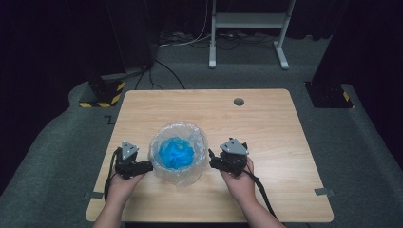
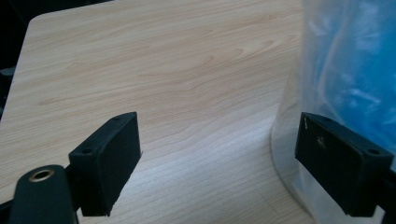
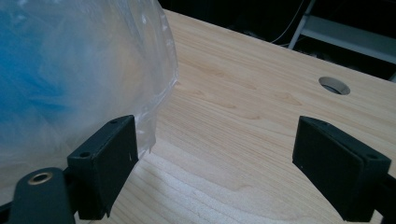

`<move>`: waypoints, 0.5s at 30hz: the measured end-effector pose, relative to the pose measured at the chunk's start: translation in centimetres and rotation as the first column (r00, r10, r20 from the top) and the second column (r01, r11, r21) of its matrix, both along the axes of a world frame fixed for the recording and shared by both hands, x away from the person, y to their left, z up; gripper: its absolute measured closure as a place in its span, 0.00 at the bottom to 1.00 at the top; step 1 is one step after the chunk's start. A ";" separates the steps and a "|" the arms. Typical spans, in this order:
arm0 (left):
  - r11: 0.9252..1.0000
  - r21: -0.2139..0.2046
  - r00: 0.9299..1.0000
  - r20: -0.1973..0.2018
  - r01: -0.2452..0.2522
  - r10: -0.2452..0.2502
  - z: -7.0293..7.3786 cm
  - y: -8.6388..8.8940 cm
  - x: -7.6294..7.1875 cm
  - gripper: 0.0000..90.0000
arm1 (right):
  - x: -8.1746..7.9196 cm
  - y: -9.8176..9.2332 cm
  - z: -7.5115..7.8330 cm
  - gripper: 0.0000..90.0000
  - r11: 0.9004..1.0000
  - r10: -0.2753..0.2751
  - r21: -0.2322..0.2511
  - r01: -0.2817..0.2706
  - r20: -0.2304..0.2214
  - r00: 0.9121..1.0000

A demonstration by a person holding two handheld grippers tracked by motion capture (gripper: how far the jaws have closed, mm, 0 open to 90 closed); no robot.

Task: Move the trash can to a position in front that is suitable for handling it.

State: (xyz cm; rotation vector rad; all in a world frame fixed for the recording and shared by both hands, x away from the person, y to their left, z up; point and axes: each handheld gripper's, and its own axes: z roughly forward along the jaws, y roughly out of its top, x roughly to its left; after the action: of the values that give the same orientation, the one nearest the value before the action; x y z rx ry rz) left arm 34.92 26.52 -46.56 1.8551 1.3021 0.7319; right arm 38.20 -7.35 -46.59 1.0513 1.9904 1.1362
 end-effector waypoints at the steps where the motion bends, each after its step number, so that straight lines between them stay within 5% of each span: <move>1: 1.000 0.008 1.000 0.003 -0.001 0.001 0.1 -0.2 0.0 0.16 | 0.0 0.0 0.1 0.16 1.000 0.000 0.003 0.000 0.002 1.000; 15: 0.999 0.016 0.999 -0.002 0.038 -0.038 -0.1 -1.2 -0.1 0.17 | 0.0 0.0 0.3 0.16 1.000 0.025 0.017 -0.025 0.004 1.000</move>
State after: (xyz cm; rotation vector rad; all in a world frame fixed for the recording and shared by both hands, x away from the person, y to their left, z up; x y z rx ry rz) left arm 34.85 25.30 -46.62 1.8884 1.2615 0.7232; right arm 38.18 -7.40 -46.33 1.0341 1.9995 1.1692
